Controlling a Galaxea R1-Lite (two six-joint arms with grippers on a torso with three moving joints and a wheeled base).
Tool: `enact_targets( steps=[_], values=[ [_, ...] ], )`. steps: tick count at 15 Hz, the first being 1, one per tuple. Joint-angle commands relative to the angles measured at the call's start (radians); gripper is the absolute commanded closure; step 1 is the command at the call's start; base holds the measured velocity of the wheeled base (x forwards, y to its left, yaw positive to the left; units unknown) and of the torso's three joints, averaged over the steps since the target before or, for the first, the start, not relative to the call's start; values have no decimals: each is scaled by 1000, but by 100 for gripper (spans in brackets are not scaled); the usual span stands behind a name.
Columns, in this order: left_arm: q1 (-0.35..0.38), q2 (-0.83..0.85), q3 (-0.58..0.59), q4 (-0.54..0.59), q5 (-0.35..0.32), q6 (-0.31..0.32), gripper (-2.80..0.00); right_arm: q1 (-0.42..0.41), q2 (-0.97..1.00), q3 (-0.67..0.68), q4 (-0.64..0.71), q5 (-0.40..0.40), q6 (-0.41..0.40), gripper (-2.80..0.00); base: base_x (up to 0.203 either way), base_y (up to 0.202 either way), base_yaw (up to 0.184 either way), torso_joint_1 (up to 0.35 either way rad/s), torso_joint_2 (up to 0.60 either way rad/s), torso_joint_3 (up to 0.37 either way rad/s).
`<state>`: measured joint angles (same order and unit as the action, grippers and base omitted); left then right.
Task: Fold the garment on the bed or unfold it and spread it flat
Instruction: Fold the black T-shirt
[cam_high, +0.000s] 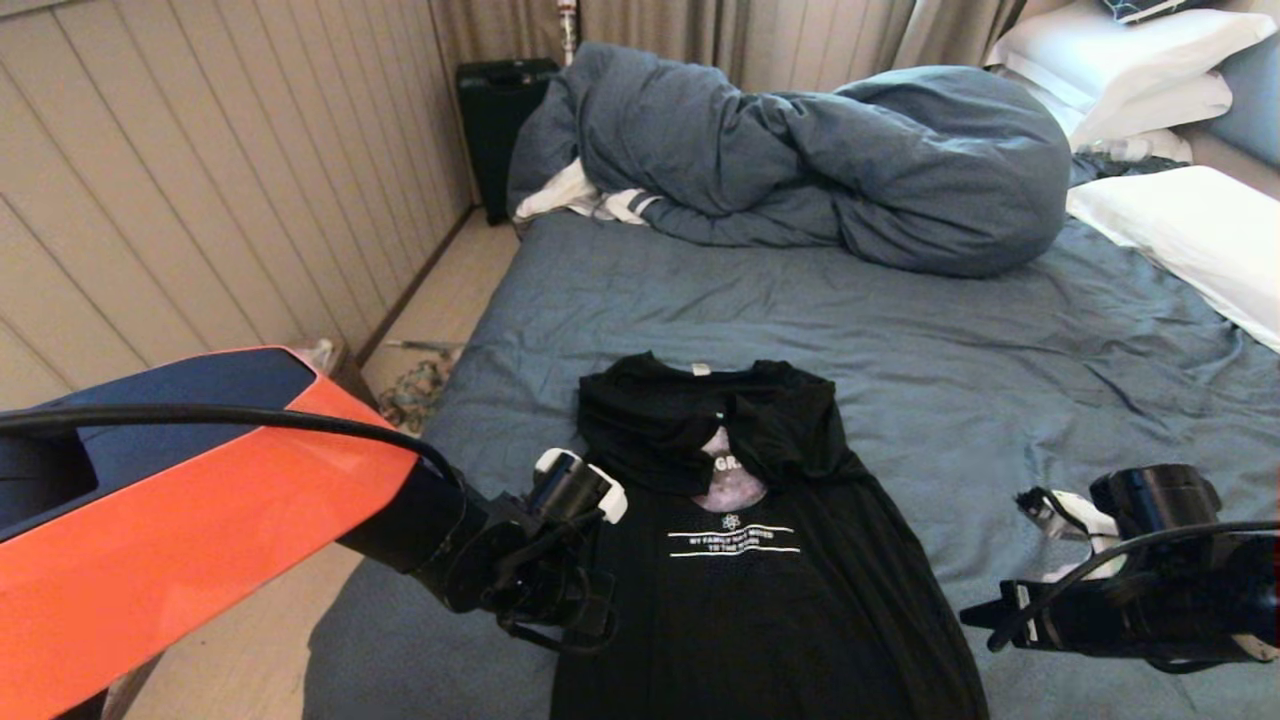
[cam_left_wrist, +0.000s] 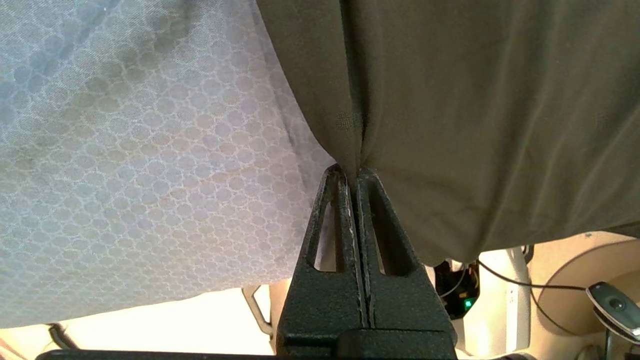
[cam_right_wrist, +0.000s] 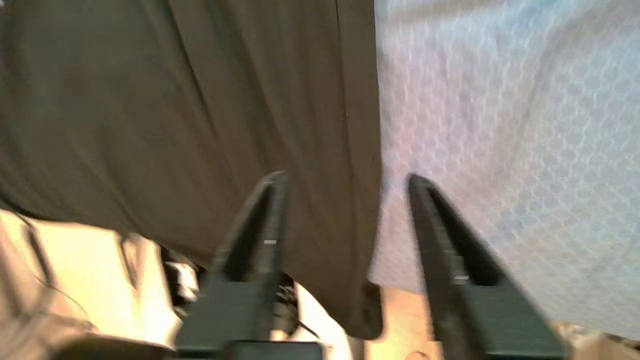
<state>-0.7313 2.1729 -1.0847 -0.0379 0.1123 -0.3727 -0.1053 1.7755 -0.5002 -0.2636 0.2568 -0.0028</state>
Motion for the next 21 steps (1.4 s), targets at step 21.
enact_targets(
  steps=[21],
  values=[
    [1, -35, 0, 0, 1, -17, 0, 85, 216, 65, -190, -21, 24, -280, 0, 0, 0, 0, 0, 0]
  ],
)
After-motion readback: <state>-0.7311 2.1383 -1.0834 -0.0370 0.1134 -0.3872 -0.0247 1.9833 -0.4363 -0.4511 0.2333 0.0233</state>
